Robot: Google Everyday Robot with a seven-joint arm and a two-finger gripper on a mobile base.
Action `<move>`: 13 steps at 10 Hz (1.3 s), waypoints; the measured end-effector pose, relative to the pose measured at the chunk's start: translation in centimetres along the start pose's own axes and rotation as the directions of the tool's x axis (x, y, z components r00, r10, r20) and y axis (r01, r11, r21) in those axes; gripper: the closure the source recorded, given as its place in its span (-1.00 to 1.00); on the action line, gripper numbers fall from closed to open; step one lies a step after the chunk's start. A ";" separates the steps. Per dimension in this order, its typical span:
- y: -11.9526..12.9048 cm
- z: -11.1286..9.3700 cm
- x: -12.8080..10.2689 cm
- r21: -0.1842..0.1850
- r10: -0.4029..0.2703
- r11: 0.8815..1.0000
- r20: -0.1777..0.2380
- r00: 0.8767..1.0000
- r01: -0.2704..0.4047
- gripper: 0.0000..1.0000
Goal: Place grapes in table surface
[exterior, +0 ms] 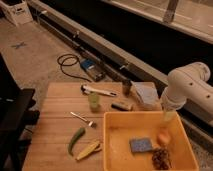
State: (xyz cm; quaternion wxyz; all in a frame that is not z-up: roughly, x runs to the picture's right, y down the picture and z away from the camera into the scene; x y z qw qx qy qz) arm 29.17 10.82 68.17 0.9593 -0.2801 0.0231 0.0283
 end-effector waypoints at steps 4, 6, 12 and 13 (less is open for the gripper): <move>2.1 0.7 -1.4 -0.004 -0.076 0.997 -0.048 0.996 0.076 -0.30; 4.8 2.6 -1.2 -0.048 -0.102 0.994 -0.055 0.993 0.100 -0.30; 11.6 6.7 -1.1 -0.177 -0.178 0.969 -0.013 0.984 0.173 -0.30; 11.5 6.7 -1.3 -0.173 -0.180 0.969 -0.009 0.984 0.176 -0.30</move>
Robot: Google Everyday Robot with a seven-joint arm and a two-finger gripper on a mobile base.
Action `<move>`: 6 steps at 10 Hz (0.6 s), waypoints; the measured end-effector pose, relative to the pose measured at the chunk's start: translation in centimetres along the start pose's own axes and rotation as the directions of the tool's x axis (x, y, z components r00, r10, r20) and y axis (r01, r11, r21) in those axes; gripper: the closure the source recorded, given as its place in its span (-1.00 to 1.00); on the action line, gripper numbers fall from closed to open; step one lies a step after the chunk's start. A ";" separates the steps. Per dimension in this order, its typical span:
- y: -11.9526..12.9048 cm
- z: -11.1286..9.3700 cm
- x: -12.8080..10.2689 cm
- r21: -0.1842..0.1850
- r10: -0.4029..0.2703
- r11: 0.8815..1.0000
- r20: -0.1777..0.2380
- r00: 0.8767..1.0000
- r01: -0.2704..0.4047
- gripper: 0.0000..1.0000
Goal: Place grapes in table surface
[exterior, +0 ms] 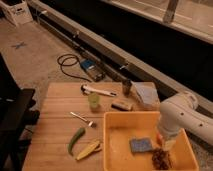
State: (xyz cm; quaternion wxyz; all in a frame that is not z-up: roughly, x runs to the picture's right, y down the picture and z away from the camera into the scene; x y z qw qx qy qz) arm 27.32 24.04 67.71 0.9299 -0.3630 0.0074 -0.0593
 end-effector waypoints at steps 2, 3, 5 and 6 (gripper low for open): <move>0.0 0.0 0.1 -0.001 0.000 1.000 -0.011 1.000 0.000 -0.30; 0.0 0.1 -0.4 -0.005 -0.008 1.000 -0.009 1.000 0.008 -0.30; 0.6 1.3 -2.4 -0.039 -0.015 0.999 0.006 1.000 0.015 -0.30; 1.0 2.2 -3.0 -0.062 -0.016 0.998 0.022 1.000 0.017 -0.30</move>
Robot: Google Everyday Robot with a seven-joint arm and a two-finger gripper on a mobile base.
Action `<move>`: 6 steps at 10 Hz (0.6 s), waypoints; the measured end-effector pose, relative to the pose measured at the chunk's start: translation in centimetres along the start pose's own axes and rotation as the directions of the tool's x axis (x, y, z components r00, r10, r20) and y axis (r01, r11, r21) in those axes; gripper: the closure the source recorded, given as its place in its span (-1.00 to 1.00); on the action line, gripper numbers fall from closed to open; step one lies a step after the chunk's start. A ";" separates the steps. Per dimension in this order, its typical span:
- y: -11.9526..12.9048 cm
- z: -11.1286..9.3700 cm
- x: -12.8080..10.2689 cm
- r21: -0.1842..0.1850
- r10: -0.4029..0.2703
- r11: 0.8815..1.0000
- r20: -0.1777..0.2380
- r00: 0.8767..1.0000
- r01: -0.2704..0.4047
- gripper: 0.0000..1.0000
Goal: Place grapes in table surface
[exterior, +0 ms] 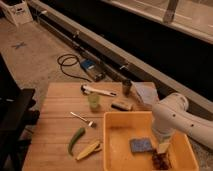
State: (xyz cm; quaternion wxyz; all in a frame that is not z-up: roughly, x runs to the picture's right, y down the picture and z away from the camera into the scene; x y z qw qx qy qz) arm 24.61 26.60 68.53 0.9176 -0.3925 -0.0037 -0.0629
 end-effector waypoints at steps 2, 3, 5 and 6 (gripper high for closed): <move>0.9 1.8 0.1 -0.041 0.008 0.999 0.028 1.000 -0.007 -0.30; 1.1 2.5 0.1 -0.060 0.011 0.998 0.040 0.999 -0.009 -0.30; 1.5 3.2 0.7 -0.085 0.026 0.996 0.054 0.998 -0.022 -0.30; 1.7 3.5 1.1 -0.096 0.037 0.995 0.060 0.998 -0.032 -0.30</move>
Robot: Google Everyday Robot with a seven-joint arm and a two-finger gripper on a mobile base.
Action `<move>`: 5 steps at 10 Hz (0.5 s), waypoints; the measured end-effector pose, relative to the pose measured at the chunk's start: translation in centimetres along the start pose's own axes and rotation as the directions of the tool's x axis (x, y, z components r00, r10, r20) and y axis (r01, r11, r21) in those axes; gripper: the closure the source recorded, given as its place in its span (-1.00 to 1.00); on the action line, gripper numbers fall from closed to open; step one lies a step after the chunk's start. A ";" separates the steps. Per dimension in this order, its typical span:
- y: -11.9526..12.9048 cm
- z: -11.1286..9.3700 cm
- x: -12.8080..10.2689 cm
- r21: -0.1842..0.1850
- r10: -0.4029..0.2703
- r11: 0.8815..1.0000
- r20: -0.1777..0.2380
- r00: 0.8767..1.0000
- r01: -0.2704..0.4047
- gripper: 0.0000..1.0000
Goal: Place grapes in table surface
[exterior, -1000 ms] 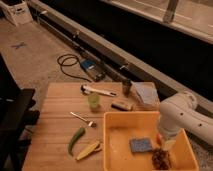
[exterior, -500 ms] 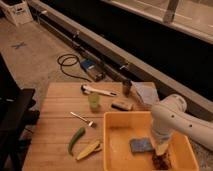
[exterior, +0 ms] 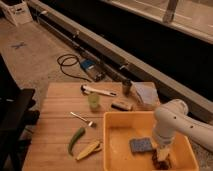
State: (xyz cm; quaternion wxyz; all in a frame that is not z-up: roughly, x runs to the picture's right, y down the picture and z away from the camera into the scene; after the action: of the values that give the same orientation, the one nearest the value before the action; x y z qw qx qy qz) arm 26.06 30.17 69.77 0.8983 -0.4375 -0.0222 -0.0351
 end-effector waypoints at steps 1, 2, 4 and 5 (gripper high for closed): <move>0.0 0.0 0.2 -0.003 0.006 1.000 0.000 1.000 -0.006 -0.30; 0.0 0.2 0.4 -0.015 0.023 1.000 -0.005 1.000 -0.023 -0.30; 0.0 2.2 2.3 -0.058 0.060 0.997 -0.004 0.998 -0.060 -0.30; 0.1 3.4 2.9 -0.079 0.071 0.994 -0.003 0.997 -0.071 -0.30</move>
State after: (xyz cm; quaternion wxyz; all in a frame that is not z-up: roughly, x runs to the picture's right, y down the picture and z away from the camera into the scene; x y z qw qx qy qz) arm 28.91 32.81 72.03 0.8808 -0.4734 -0.0053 -0.0039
